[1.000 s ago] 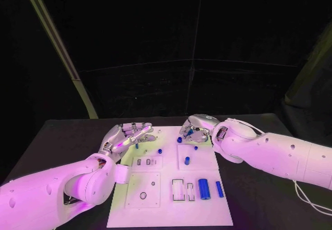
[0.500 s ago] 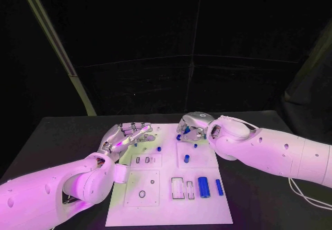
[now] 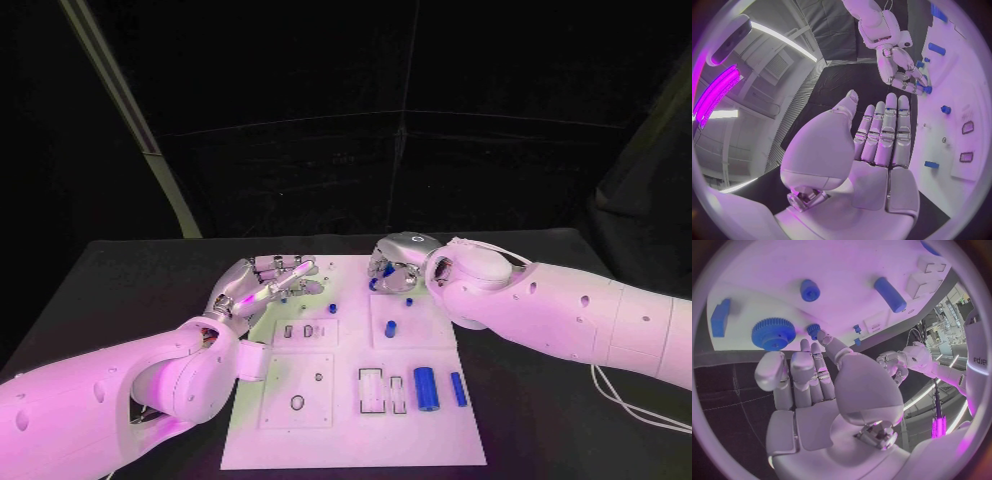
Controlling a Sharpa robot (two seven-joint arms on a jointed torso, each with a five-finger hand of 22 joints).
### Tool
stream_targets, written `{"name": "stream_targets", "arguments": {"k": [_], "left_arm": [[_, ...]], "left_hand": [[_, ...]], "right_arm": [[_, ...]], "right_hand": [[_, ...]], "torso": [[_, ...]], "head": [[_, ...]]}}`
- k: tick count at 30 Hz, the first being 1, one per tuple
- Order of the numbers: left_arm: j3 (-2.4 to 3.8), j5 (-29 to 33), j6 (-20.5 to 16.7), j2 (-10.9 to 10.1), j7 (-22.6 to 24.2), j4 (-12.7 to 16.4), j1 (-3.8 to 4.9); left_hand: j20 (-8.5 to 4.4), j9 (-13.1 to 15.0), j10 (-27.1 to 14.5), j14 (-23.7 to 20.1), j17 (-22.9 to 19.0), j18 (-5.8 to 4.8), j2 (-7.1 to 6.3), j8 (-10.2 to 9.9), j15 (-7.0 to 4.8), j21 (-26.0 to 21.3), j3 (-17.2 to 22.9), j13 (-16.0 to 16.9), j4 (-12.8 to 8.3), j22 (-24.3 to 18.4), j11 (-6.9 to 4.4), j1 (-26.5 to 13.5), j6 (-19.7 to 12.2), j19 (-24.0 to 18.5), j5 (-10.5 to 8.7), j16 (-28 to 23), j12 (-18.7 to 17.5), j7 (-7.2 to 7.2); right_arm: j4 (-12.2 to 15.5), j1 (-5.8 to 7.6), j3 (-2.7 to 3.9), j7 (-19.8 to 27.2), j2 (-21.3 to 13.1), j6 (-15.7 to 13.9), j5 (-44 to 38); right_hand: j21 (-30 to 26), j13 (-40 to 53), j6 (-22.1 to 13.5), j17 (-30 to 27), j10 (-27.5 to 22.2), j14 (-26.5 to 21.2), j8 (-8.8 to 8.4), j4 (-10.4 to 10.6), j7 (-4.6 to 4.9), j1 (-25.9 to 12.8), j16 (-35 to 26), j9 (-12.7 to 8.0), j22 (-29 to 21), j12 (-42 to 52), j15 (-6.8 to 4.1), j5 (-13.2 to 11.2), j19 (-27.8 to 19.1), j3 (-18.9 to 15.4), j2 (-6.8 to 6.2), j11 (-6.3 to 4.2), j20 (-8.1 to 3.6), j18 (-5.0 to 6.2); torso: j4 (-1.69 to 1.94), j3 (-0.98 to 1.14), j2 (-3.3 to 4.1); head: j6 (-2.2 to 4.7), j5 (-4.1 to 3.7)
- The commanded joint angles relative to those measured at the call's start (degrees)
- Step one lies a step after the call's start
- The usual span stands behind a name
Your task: Assemble the parts on the task board
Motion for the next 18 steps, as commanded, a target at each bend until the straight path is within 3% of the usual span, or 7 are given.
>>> {"name": "stream_targets", "arguments": {"k": [1, 7, 14, 18], "left_arm": [[0.05, -0.4, 1.3, 0.1, -0.3, -0.1, 0.09], [0.05, -0.4, 1.5, 0.4, -0.6, -0.8, 0.09], [0.05, -0.4, 1.5, 0.4, -0.7, -1.2, 0.10], [0.05, -0.4, 1.6, 0.3, -0.7, -1.3, 0.10]], "left_hand": [[-0.03, -0.1, 0.1, 0.1, 0.0, 0.37, 0.27, -0.4, 0.11, 0.0, 0.0, -0.1, -0.3, -0.1, 0.19, -0.5, 0.3, 0.5, 0.32, -0.4, -0.3, 0.06], [-0.03, -0.1, 0.1, 0.1, 0.0, 0.36, 0.30, -0.5, 0.12, 0.0, 0.0, -0.1, -0.5, -0.1, 0.21, -0.4, 0.3, 0.6, 0.32, -0.4, -0.4, 0.09], [-0.03, -0.1, 0.1, 0.1, 0.0, 0.36, 0.30, -0.5, 0.12, 0.0, 0.0, -0.1, -0.5, -0.1, 0.21, -0.4, 0.3, 0.6, 0.32, -0.4, -0.4, 0.09], [-0.02, -0.1, 0.1, 0.1, 0.0, 0.35, 0.38, -0.5, 0.14, 0.0, 0.0, -0.1, -0.6, -0.2, 0.24, -0.5, 0.3, 0.6, 0.32, -0.5, -0.5, 0.13]], "right_arm": [[-0.2, 0.15, 0.04, -0.5, 0.3, 3.9, -0.2], [-0.5, 0.16, 0.04, -0.9, 0.8, 6.4, -0.1], [-0.9, 0.16, 0.03, -1.2, 1.0, 6.2, -0.1], [-0.9, 0.16, 0.03, -0.9, 1.1, 3.6, -0.1]], "right_hand": [[0.6, 0.0, -0.5, 0.8, -0.5, 1.4, -0.25, 0.2, 0.02, -0.4, 0.8, 0.0, 0.9, -0.1, 0.48, -0.4, 0.6, 0.3, -0.65, -0.01, -0.02, -1.01], [1.3, 0.1, -0.3, 1.8, -0.4, 1.5, -0.16, 0.5, -0.08, -0.5, 1.9, 0.0, 1.9, 0.0, 0.47, -0.8, 0.8, 0.4, -0.88, -0.06, 0.03, -1.16], [1.8, 0.1, 0.3, 2.1, 0.1, 1.2, -0.03, 0.8, -0.17, 0.0, 2.6, 0.1, 2.3, 0.1, 0.38, -0.9, 0.7, 1.7, -0.18, -0.18, 0.02, -1.19], [2.7, 0.1, 1.5, 3.3, 1.4, 1.2, 0.24, 1.4, -0.23, 0.9, 3.9, 0.2, 3.9, 0.3, 0.17, -2.9, 1.2, 4.6, 1.74, -0.36, -0.10, -1.42]], "torso": [[-0.03, 0.03, 0.05], [0.10, 0.05, -0.01], [0.09, 0.02, -0.02], [-0.02, 0.06, -0.02]], "head": [[-0.14, 0.14], [-0.56, 0.12], [-0.67, 0.21], [-0.73, 0.32]]}}
